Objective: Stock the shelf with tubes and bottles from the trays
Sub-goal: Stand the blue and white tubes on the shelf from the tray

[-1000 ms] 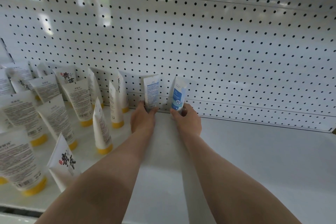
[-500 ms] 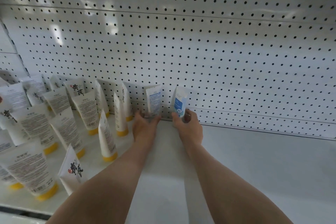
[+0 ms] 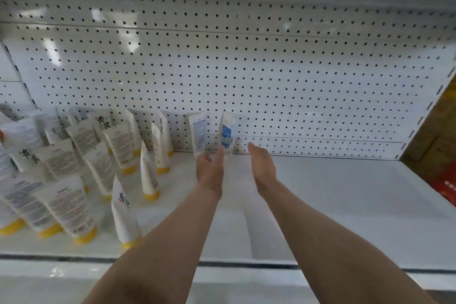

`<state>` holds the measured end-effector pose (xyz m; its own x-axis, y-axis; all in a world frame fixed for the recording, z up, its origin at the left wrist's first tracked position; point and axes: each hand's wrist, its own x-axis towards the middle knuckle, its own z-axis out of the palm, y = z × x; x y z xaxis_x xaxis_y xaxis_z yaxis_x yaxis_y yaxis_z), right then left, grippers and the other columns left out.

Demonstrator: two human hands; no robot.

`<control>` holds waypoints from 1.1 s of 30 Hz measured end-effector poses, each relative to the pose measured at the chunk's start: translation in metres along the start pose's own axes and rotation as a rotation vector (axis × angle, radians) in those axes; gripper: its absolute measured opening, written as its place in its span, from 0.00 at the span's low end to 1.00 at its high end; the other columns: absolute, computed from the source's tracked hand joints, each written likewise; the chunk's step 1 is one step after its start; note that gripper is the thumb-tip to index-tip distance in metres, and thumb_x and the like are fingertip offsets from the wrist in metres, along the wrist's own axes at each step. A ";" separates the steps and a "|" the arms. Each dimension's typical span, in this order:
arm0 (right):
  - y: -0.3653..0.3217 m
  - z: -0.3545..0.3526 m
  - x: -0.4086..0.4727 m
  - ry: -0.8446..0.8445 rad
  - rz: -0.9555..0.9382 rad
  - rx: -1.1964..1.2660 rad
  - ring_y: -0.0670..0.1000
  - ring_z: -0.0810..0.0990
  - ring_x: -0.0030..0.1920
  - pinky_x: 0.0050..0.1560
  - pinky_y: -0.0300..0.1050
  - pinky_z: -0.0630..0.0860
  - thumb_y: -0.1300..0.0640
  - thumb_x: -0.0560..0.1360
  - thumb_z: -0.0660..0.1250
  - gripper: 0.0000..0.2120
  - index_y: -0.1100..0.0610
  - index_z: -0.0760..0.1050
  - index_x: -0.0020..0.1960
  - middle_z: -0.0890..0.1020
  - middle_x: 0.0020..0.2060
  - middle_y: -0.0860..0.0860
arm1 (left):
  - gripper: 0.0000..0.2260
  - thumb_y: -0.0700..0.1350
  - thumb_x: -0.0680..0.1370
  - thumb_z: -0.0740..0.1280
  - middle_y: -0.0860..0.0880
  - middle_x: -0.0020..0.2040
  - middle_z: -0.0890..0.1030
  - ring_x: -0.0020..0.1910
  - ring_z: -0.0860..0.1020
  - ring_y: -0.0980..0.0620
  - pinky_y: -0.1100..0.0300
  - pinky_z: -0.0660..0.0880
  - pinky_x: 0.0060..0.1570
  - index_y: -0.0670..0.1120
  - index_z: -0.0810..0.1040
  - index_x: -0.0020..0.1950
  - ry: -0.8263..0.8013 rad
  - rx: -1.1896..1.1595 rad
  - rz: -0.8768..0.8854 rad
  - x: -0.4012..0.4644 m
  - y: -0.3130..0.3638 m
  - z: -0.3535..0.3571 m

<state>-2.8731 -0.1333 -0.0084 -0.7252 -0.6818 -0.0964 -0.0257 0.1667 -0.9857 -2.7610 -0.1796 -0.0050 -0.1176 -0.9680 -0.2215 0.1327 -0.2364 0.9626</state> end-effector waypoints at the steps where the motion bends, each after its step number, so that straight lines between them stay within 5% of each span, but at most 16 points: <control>1: -0.004 -0.008 -0.006 0.007 0.036 0.023 0.53 0.75 0.61 0.60 0.48 0.71 0.39 0.79 0.61 0.24 0.53 0.73 0.68 0.77 0.62 0.50 | 0.28 0.56 0.74 0.73 0.47 0.61 0.75 0.55 0.75 0.48 0.48 0.78 0.58 0.44 0.71 0.69 -0.044 -0.057 -0.054 -0.006 0.003 0.003; 4: -0.014 -0.034 -0.023 0.047 0.065 0.053 0.57 0.75 0.63 0.68 0.57 0.71 0.40 0.79 0.61 0.26 0.56 0.74 0.68 0.77 0.58 0.53 | 0.19 0.53 0.75 0.73 0.47 0.57 0.74 0.56 0.75 0.49 0.50 0.81 0.50 0.46 0.74 0.60 -0.159 -0.114 -0.144 -0.028 0.012 0.012; 8: -0.015 -0.069 -0.063 0.149 0.131 0.096 0.56 0.75 0.62 0.69 0.57 0.70 0.39 0.79 0.62 0.28 0.57 0.72 0.71 0.75 0.58 0.53 | 0.09 0.51 0.78 0.71 0.47 0.49 0.75 0.50 0.75 0.50 0.49 0.81 0.53 0.49 0.74 0.46 -0.300 -0.082 -0.225 -0.073 0.017 0.013; 11: -0.009 -0.090 -0.103 0.218 0.149 0.157 0.53 0.75 0.53 0.59 0.49 0.72 0.42 0.79 0.63 0.26 0.57 0.73 0.69 0.75 0.58 0.52 | 0.07 0.51 0.77 0.71 0.46 0.52 0.77 0.53 0.77 0.49 0.51 0.81 0.52 0.50 0.75 0.46 -0.400 -0.075 -0.263 -0.105 0.012 0.007; 19: 0.027 -0.145 -0.192 0.409 0.232 0.211 0.56 0.73 0.62 0.57 0.50 0.70 0.42 0.78 0.65 0.28 0.57 0.71 0.71 0.73 0.68 0.54 | 0.08 0.52 0.77 0.71 0.45 0.54 0.77 0.55 0.78 0.48 0.52 0.80 0.52 0.50 0.75 0.48 -0.594 -0.031 -0.349 -0.184 -0.024 0.002; 23: 0.047 -0.177 -0.228 0.494 0.275 0.222 0.57 0.72 0.66 0.60 0.50 0.70 0.40 0.76 0.67 0.30 0.55 0.70 0.73 0.73 0.68 0.53 | 0.11 0.52 0.77 0.71 0.46 0.51 0.77 0.50 0.78 0.49 0.57 0.78 0.43 0.47 0.76 0.52 -0.665 0.026 -0.396 -0.218 -0.046 0.010; 27: 0.071 -0.210 -0.264 0.567 0.308 0.233 0.51 0.76 0.53 0.58 0.51 0.72 0.42 0.76 0.68 0.18 0.53 0.75 0.59 0.77 0.50 0.48 | 0.14 0.53 0.75 0.71 0.46 0.55 0.79 0.53 0.80 0.50 0.55 0.81 0.48 0.46 0.78 0.56 -0.720 0.092 -0.465 -0.248 -0.082 0.018; 29: 0.085 -0.225 -0.279 0.619 0.330 0.241 0.48 0.72 0.40 0.46 0.47 0.71 0.43 0.74 0.69 0.10 0.49 0.74 0.48 0.74 0.40 0.46 | 0.18 0.53 0.75 0.72 0.46 0.57 0.78 0.55 0.79 0.49 0.54 0.81 0.49 0.46 0.77 0.60 -0.730 0.113 -0.492 -0.262 -0.106 0.020; 31: 0.104 -0.240 -0.293 0.677 0.372 0.216 0.48 0.71 0.35 0.39 0.45 0.69 0.44 0.74 0.69 0.11 0.50 0.74 0.45 0.73 0.36 0.47 | 0.18 0.53 0.76 0.71 0.45 0.56 0.77 0.55 0.79 0.48 0.54 0.80 0.48 0.46 0.75 0.62 -0.749 0.164 -0.513 -0.274 -0.132 0.020; 33: 0.130 -0.257 -0.306 0.706 0.421 0.190 0.49 0.73 0.37 0.43 0.46 0.71 0.43 0.75 0.68 0.13 0.53 0.77 0.48 0.75 0.38 0.49 | 0.19 0.53 0.76 0.71 0.45 0.53 0.77 0.53 0.78 0.47 0.53 0.79 0.47 0.44 0.76 0.62 -0.753 0.225 -0.523 -0.286 -0.162 0.020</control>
<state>-2.8313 0.2796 -0.0718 -0.9098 0.0265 -0.4142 0.4136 0.1410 -0.8995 -2.7689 0.1370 -0.0941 -0.7239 -0.4158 -0.5506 -0.3012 -0.5275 0.7944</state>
